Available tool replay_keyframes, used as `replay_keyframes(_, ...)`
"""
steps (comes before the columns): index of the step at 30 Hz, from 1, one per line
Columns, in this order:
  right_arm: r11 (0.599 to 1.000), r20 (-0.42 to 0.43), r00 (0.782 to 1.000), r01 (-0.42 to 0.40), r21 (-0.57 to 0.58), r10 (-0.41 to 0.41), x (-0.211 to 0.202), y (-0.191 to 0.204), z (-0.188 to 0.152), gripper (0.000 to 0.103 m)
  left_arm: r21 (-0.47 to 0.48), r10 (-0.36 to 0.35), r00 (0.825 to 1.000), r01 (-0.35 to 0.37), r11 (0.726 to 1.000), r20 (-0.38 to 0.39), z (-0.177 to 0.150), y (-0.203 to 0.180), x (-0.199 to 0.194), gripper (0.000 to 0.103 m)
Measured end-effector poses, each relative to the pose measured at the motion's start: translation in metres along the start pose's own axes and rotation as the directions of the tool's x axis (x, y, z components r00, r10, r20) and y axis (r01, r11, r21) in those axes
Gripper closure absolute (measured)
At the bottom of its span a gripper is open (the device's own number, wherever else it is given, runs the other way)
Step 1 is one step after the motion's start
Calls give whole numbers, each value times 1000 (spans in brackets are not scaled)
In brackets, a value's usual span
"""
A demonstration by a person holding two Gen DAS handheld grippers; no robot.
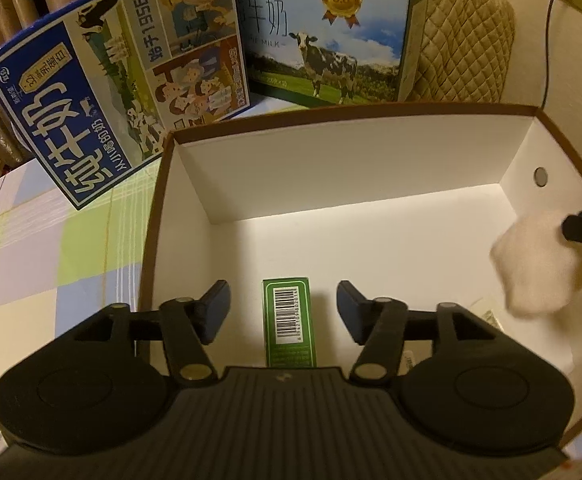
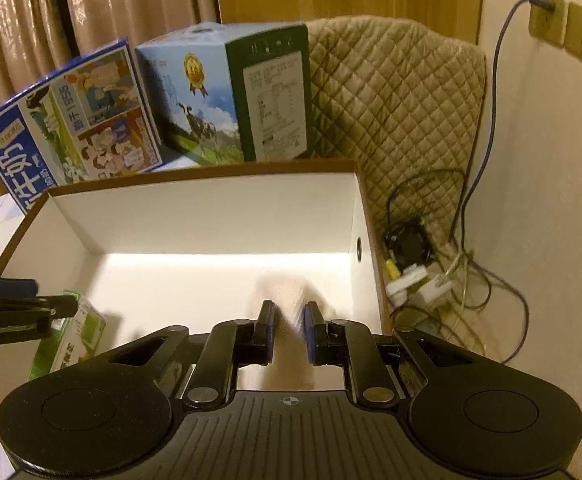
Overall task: Organize objects
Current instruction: 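Lower the green box and towel into the brown box and open both tools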
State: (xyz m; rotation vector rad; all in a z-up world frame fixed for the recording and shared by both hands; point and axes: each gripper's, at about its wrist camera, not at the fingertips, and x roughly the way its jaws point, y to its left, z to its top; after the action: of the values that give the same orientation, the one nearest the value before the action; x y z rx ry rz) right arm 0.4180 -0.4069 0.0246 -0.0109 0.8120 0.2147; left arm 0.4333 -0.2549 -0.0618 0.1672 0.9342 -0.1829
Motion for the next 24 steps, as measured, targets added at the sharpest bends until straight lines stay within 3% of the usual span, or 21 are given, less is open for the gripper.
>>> replay_keyframes(1, 1000, 5, 1000, -12, -2, 12, -1, 0, 0, 85, 0, 0, 1000, 0, 1000, 3, 0, 1, -3, 35)
replay_keyframes(4, 1000, 13, 999, -29, 2, 29, -9, 1, 0, 71, -1, -9, 1000, 9, 1000, 26, -2, 2, -15, 30)
replay_keyframes(10, 997, -24, 997, -72, 6, 72, -30, 6, -9, 65, -15, -65, 997, 65, 998, 43, -9, 7, -45, 17)
replay_keyframes(17, 993, -38, 993, -108, 44, 110, -58, 10, -27, 54, -6, -87, 995, 87, 996, 52, -29, 15, -80, 15)
replay_keyframes(24, 991, -28, 992, -121, 57, 123, -85, 19, -37, 49, -17, -90, 993, 92, 996, 79, -44, 25, -110, 10)
